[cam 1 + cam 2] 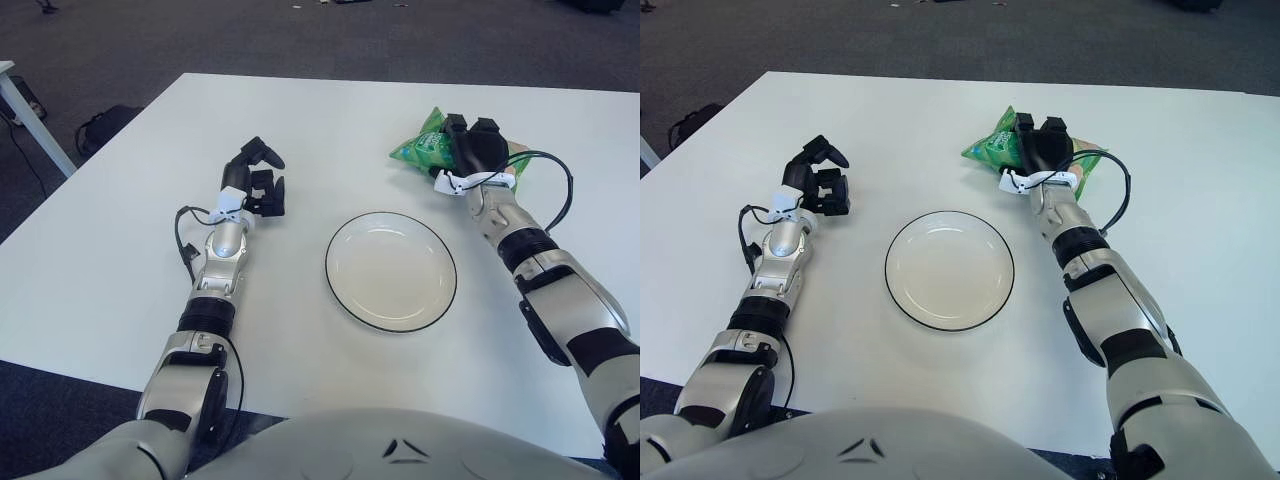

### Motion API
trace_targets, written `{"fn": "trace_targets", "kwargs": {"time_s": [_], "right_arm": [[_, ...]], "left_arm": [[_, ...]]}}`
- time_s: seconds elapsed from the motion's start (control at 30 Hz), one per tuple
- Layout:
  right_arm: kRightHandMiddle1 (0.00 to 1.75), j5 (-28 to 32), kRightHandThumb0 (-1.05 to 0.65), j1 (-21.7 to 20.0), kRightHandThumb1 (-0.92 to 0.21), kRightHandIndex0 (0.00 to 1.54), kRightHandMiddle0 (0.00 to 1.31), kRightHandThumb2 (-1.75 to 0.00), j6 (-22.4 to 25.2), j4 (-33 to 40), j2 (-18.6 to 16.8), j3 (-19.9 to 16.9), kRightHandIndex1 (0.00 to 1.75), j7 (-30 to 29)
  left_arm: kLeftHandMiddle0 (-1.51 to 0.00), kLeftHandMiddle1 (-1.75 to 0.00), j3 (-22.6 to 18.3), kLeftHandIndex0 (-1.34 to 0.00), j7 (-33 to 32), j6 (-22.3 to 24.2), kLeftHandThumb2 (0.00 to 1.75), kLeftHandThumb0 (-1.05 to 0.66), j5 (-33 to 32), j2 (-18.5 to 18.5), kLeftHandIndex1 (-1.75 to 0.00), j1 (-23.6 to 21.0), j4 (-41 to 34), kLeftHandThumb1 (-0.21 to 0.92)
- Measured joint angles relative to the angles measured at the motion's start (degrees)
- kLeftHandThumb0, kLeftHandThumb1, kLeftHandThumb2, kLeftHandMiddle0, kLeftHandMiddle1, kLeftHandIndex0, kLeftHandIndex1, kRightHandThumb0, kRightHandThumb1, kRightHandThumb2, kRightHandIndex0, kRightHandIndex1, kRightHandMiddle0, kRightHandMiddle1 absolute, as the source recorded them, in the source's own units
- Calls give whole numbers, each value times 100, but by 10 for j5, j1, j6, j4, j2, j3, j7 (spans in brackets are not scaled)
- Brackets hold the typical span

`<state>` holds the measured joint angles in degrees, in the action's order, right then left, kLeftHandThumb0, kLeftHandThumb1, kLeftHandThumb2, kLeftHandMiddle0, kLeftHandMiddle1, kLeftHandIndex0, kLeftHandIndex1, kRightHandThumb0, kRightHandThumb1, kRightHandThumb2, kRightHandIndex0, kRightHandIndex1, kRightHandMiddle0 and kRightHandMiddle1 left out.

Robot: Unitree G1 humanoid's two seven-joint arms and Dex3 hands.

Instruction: Put the snack into the plate.

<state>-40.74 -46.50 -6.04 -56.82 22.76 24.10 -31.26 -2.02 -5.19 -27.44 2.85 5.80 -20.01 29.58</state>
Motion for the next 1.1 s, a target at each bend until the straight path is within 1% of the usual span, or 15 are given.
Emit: {"fn": "trace_targets", "kwargs": {"time_s": [0.03, 0.13, 0.27, 0.4, 0.53, 0.63, 0.77, 1.0, 1.1], "right_arm": [[175, 6, 0, 0, -2, 89, 76, -152, -5, 2, 1, -4, 132, 2], [175, 16, 0, 0, 1, 94, 77, -154, -12, 13, 6, -13, 128, 14], [175, 23, 0, 1, 3, 97, 72, -158, -12, 42, 15, -26, 135, 38], [175, 33, 0, 2, 4, 96, 69, -163, -8, 74, 21, -39, 146, 61], [175, 42, 0, 7, 3, 93, 66, -164, -2, 129, 30, -56, 153, 92], [175, 47, 0, 16, 2, 93, 65, -163, 19, 193, 36, -74, 154, 120], [175, 56, 0, 29, 1, 93, 64, -160, 61, 285, 35, -94, 151, 160], [175, 91, 0, 52, -1, 95, 63, -157, 145, 445, 18, -133, 144, 244], [175, 115, 0, 64, -1, 96, 63, -156, 169, 503, 10, -150, 142, 278]], "left_arm": [[-136, -175, 0, -66, 0, 0, 138, -50, 0, 0, -175, 0, 0, 27], [-136, -175, 0, -66, -4, 0, 139, -51, 1, 0, -175, 0, 0, 26], [-136, -175, 0, -66, -6, 0, 139, -51, 1, 0, -175, 0, 0, 26], [-136, -175, 0, -66, -7, 0, 139, -51, 1, 0, -175, -1, 0, 26], [-136, -175, 0, -66, -9, 0, 139, -51, 2, 0, -175, -1, -1, 26], [-136, -175, 1, -66, -9, 0, 139, -51, 3, 0, -175, -3, -1, 26], [-136, -175, 2, -66, -9, 0, 139, -51, 4, 1, -175, -6, -2, 26], [-136, -175, 3, -66, -9, -2, 139, -51, 5, 0, -175, -8, 3, 26], [-136, -175, 2, -66, -9, -6, 139, -51, 4, -2, -175, -9, 8, 26]]}}
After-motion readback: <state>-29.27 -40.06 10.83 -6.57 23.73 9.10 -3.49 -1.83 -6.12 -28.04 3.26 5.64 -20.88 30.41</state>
